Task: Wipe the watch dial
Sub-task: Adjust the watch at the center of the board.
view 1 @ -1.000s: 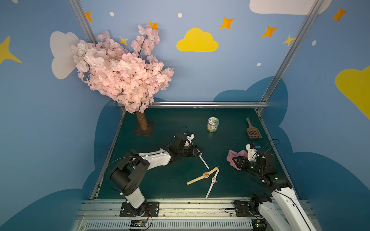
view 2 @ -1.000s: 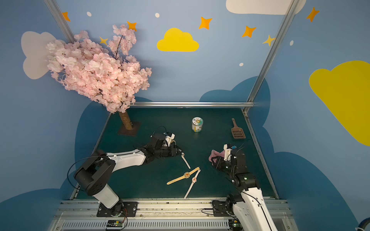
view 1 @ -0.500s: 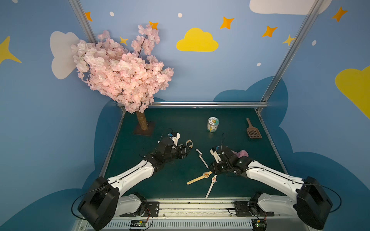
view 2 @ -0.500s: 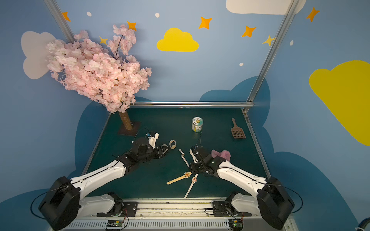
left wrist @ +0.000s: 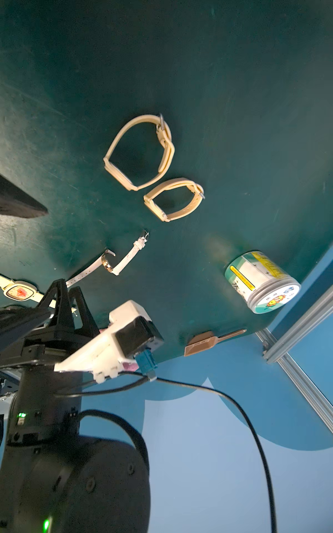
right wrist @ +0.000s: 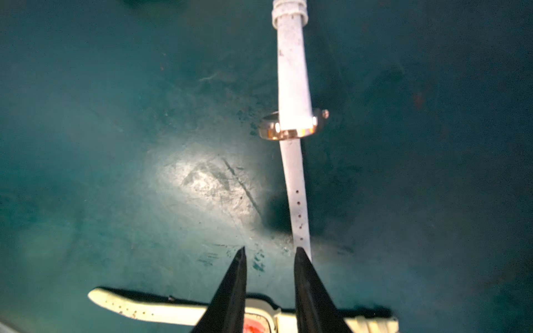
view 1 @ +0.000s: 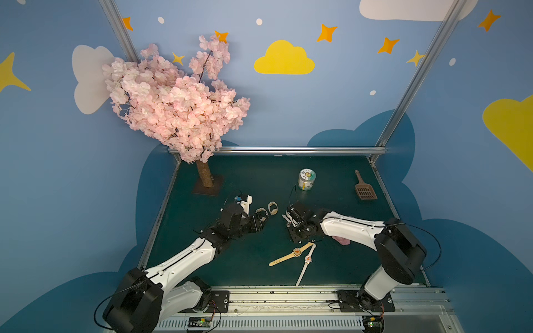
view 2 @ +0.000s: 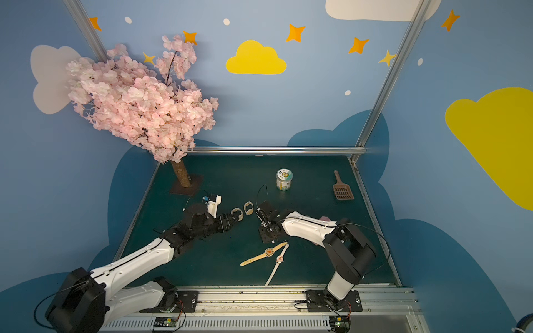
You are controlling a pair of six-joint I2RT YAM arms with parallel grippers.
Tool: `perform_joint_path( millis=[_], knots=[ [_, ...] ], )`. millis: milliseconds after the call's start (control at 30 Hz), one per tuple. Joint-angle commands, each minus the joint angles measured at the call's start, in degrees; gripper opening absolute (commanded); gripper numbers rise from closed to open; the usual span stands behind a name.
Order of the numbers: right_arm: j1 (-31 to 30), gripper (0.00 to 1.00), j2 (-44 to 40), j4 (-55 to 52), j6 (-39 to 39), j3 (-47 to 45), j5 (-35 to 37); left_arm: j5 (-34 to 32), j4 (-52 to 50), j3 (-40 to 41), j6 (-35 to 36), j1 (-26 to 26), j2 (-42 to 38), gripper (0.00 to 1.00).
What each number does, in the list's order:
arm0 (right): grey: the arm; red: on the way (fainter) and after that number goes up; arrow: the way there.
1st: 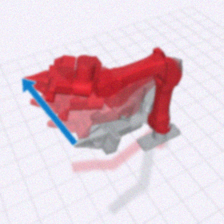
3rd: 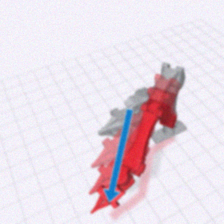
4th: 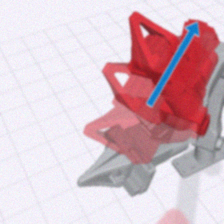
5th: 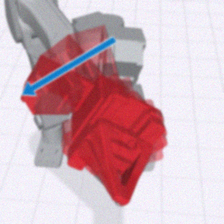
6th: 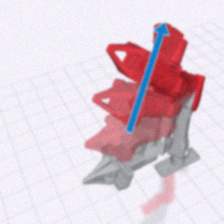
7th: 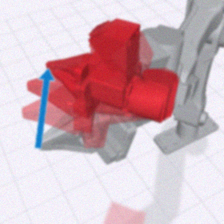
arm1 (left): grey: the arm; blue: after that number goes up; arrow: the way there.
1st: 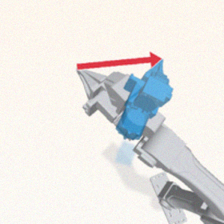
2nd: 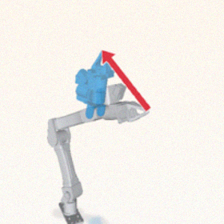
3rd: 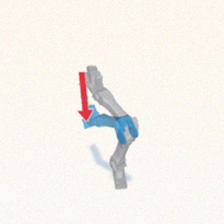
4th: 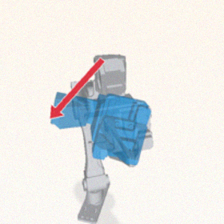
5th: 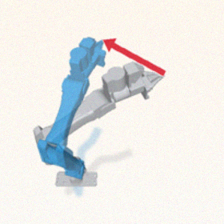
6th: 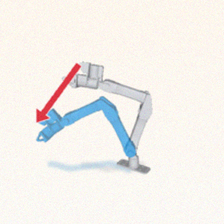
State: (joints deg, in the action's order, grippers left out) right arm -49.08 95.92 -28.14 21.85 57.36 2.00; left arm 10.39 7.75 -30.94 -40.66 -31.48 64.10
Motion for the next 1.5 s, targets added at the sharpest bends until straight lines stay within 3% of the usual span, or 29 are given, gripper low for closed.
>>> perform_joint_path(
  millis=[0,533,867,1467],
  knots=[
    [0.4,0.29,2.2,-2.4,-1.9,2.4,1.4,-0.4,-0.4,0.9,0.7,0.4,-0.9,0.52],
    [2.3,0.24,6.9,-4.0,-3.2,4.4,2.6,0.5,0.2,0.6,0.2,0.8,0.3,0.52],
    [0.8,0.0,6.3,-7.9,-3.7,4.3,5.7,0.9,0.5,0.4,0.0,0.8,0.8,0.52],
    [-6.8,0.0,1.1,-22.1,-2.0,4.5,21.0,2.0,3.0,1.3,-0.7,0.9,3.3,0.52]
  ],
)
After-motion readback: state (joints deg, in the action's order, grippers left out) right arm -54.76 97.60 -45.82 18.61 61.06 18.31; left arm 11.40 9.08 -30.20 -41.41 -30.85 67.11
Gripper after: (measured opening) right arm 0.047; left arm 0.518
